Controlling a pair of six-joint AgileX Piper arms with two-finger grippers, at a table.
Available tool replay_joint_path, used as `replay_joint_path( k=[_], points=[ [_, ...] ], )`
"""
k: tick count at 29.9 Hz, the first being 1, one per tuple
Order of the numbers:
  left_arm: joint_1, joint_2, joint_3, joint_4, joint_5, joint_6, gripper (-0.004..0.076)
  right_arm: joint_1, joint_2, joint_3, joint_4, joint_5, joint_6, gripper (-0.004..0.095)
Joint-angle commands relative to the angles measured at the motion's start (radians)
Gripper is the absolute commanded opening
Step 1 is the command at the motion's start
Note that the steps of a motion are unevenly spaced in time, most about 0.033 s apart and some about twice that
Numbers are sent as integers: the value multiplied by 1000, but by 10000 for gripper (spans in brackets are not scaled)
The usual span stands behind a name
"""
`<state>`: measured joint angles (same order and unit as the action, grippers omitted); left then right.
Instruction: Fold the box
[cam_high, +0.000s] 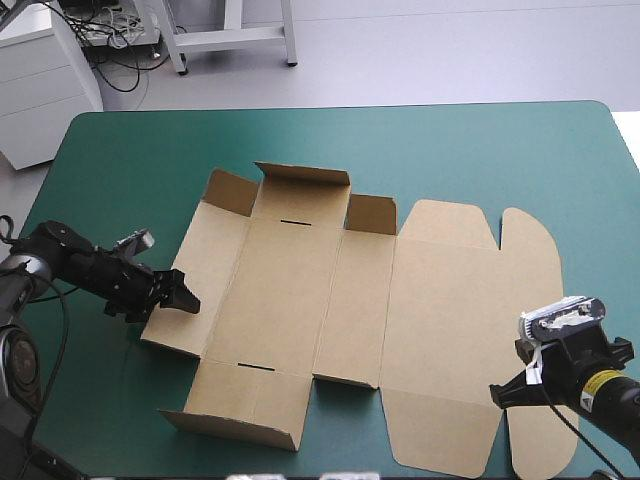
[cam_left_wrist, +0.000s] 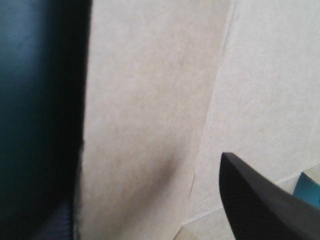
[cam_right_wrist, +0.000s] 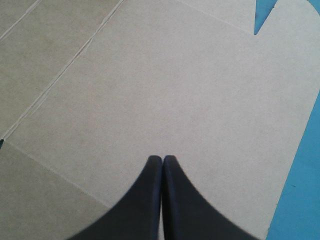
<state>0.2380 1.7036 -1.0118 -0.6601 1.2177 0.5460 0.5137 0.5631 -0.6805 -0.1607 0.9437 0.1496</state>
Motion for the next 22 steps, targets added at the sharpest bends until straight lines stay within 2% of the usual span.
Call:
replay_joint_path(
  k=[1, 7, 10, 13, 19, 22],
  points=[
    [-65, -2, 3, -28, 89, 1, 480, -6, 2, -23, -20, -50, -6, -23],
    [-73, -13, 3, -22, 89, -21, 473, -6, 2, -23, -20, -47, -6, -23],
    [-73, -36, 3, 6, 89, -21, 431, -6, 2, -23, -19, -47, -6, -23],
    [-73, -50, 3, 14, 89, -23, 312, -6, 2, -23, -19, -47, -1, -23],
    [-73, -50, 3, 20, 89, -53, -13, -6, 2, -23, -16, -47, -1, -23],
    [-73, -50, 3, 21, 89, -65, -32, -6, 2, -23, -16, -46, 1, -23]
  ],
)
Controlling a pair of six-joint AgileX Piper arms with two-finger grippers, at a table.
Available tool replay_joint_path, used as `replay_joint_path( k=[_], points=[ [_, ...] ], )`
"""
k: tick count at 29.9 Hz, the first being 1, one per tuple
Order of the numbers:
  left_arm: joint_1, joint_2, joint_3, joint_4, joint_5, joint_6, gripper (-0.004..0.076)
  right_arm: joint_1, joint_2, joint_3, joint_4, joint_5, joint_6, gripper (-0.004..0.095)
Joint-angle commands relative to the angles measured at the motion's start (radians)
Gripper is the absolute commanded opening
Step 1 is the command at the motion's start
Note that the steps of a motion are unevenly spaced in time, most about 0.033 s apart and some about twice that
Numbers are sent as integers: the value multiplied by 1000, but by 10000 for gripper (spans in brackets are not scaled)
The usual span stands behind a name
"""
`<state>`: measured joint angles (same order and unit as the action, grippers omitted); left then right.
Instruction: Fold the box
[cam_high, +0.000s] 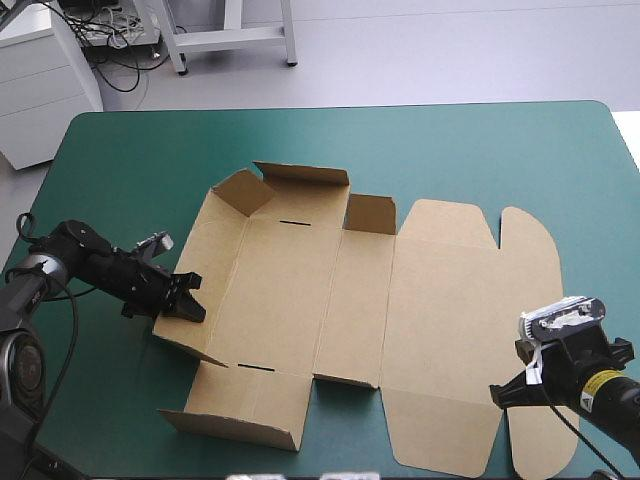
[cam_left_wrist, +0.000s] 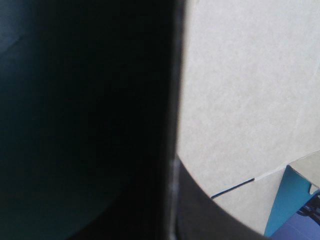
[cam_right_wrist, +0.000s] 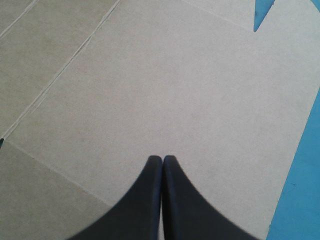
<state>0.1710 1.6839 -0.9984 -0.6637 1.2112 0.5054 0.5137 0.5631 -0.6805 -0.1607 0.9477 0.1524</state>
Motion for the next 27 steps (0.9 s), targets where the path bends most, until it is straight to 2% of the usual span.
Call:
replay_joint_path(
  k=[1, 6, 14, 21, 27],
  points=[
    [-6, -30, -10, 25, 95, -26, -32, -6, 2, -23, -16, -44, -2, -23],
    [-7, -34, -44, 82, 95, -31, -32, -6, 2, -23, -10, -21, -2, -23],
    [-77, -44, -296, 266, 95, -43, -32, -6, 2, -23, -12, -14, -2, -23],
    [-290, -44, -503, 598, 89, -22, -32, -6, 2, -23, -12, -3, -2, -23],
    [-496, -44, -634, 886, 88, 128, -32, -6, 2, -23, -10, 0, -2, -23]
  ],
)
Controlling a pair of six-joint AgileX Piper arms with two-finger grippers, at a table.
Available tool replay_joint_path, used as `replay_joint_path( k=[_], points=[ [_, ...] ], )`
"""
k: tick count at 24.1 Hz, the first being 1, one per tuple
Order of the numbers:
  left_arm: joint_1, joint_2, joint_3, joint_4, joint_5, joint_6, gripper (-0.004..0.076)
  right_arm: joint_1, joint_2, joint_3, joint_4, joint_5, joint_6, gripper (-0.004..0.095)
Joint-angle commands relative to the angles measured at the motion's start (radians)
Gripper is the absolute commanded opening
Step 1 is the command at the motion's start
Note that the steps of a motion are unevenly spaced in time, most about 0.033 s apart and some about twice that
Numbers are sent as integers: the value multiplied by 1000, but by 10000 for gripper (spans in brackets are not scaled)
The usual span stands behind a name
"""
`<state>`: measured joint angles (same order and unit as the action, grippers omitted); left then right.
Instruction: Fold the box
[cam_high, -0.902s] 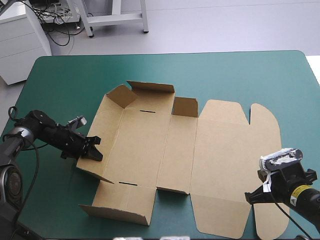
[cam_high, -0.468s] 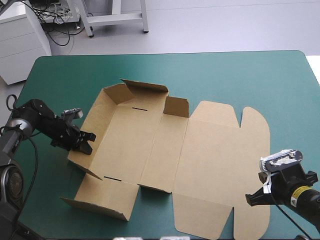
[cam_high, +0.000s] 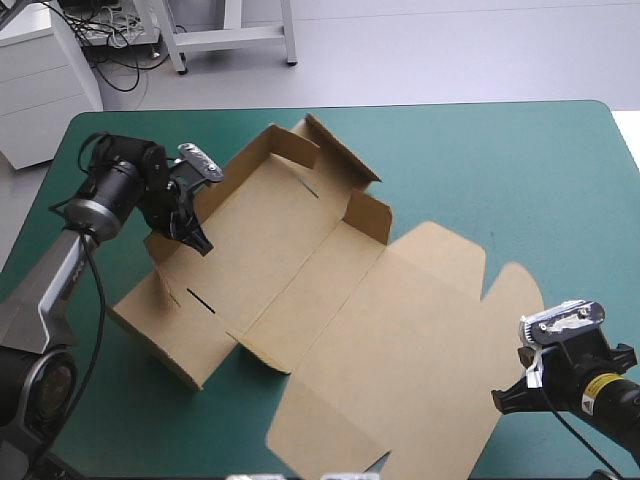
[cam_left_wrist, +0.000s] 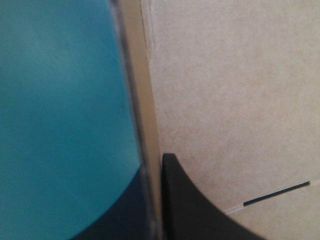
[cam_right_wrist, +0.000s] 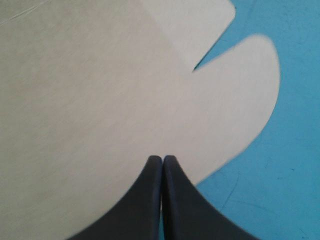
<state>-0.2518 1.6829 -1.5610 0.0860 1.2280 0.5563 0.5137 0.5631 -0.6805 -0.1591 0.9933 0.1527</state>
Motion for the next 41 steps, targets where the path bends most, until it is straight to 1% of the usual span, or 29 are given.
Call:
replay_joint_path(
  k=[1, 5, 8, 12, 13, 15, 17, 21, 22, 25, 27, 28, 32, 33, 34, 35, 37, 39, 41],
  points=[
    [-105, -43, -88, 186, 71, 96, -32, -6, 2, -23, -11, -46, -3, -23],
    [-209, -43, -119, 347, 67, 132, -32, -6, 2, -23, -1, -46, -3, -23],
    [-257, -41, -119, 378, 57, 132, -32, -6, 2, -23, 17, -46, -3, -23],
    [-302, -41, -119, 378, -35, 88, -32, -6, 2, -23, 26, -46, -3, -23],
    [-311, -43, -119, 382, -80, 54, -32, -6, 2, -23, 26, -46, -3, -23],
    [-326, -43, -119, 392, -128, 6, -32, -6, 2, -23, 26, -46, -3, -23],
    [-347, -43, -119, 412, -156, -20, -32, -6, 2, -23, 26, -46, -3, -23],
    [-450, -53, -85, 575, -201, -45, -32, -6, 2, -23, 26, -46, -2, -23],
    [-488, -65, -61, 621, -237, -82, -32, -6, 2, -23, 26, -46, 0, -23],
    [-534, -99, -20, 676, -304, -148, -32, -6, 2, -23, 26, -46, 0, -22],
    [-581, -129, 35, 785, -364, -247, -32, -6, 2, -23, 26, -46, 6, -22],
    [-608, -146, 79, 864, -384, -306, -32, -6, 2, -23, 26, -46, 17, -22],
    [-660, -167, 187, 982, -425, -400, -32, -6, 2, -23, 26, -46, 36, -22],
    [-671, -167, 206, 1029, -445, -442, -32, -6, 2, -23, 26, -46, 36, -22],
    [-691, -167, 238, 1126, -473, -524, -32, -6, 2, -23, 26, -46, 36, -22],
    [-703, -167, 252, 1173, -477, -556, -32, -6, 2, -23, 26, -46, 36, -22],
    [-736, -167, 311, 1370, -473, -716, -32, -6, 2, -23, 26, -46, 36, -22],
    [-751, -167, 346, 1466, -452, -803, -32, -6, 2, -23, 26, -46, 36, -22],
    [-760, -167, 375, 1531, -433, -855, -32, -6, 2, -23, 26, -46, 36, -22]
  ],
)
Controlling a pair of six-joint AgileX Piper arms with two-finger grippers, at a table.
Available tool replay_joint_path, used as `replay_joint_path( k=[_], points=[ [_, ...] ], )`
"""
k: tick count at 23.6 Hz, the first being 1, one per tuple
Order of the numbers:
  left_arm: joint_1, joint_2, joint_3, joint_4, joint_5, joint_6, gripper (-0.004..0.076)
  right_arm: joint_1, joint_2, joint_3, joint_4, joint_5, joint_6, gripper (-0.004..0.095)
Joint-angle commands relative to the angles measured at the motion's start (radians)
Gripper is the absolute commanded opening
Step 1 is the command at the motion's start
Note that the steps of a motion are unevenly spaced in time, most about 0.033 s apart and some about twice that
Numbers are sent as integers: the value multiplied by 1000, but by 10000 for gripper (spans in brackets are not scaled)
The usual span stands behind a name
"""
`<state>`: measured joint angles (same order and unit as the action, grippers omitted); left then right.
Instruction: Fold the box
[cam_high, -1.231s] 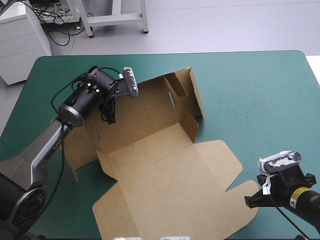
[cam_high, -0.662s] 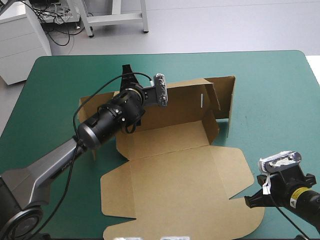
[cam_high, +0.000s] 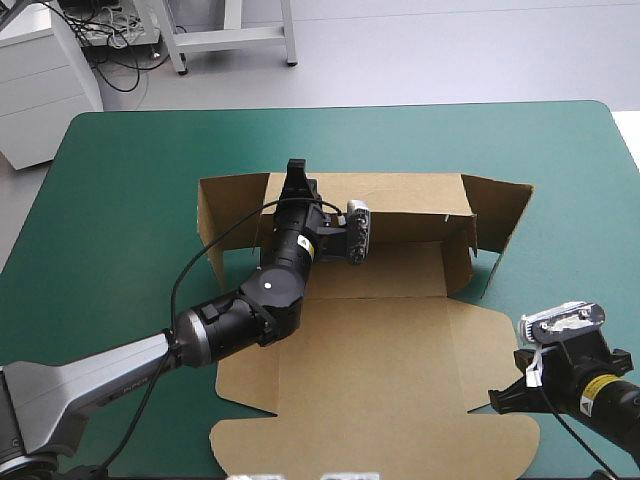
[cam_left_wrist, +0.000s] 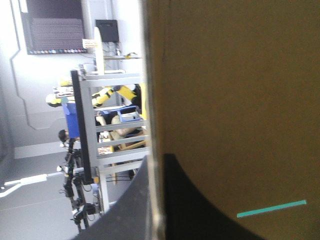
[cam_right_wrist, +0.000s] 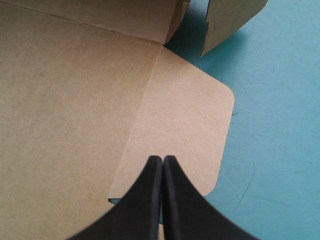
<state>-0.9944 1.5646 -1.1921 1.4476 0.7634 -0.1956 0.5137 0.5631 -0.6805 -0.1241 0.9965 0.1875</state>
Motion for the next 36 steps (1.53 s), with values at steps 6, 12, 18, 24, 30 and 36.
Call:
replay_joint_path(
  k=[6, 12, 18, 24, 30, 36],
  points=[
    [-26, -48, 82, 206, 84, -127, -32, -6, 2, -23, -9, -49, 1, -22],
    [-62, -50, 86, 248, 116, -178, -32, -6, 2, -23, -4, -57, 1, -16],
    [-81, -50, 86, 240, 114, -201, -32, -6, 4, -23, -3, -62, 16, 149],
    [-81, -50, 86, 235, 135, -201, -32, -6, 12, -73, -68, -55, 192, 728],
    [-81, -39, 86, 242, 142, -272, -32, -6, 218, -357, -253, 84, 273, 738],
    [-85, -33, 86, 253, 156, -272, -32, -29, 413, -561, -273, 77, 232, 738]
  ],
)
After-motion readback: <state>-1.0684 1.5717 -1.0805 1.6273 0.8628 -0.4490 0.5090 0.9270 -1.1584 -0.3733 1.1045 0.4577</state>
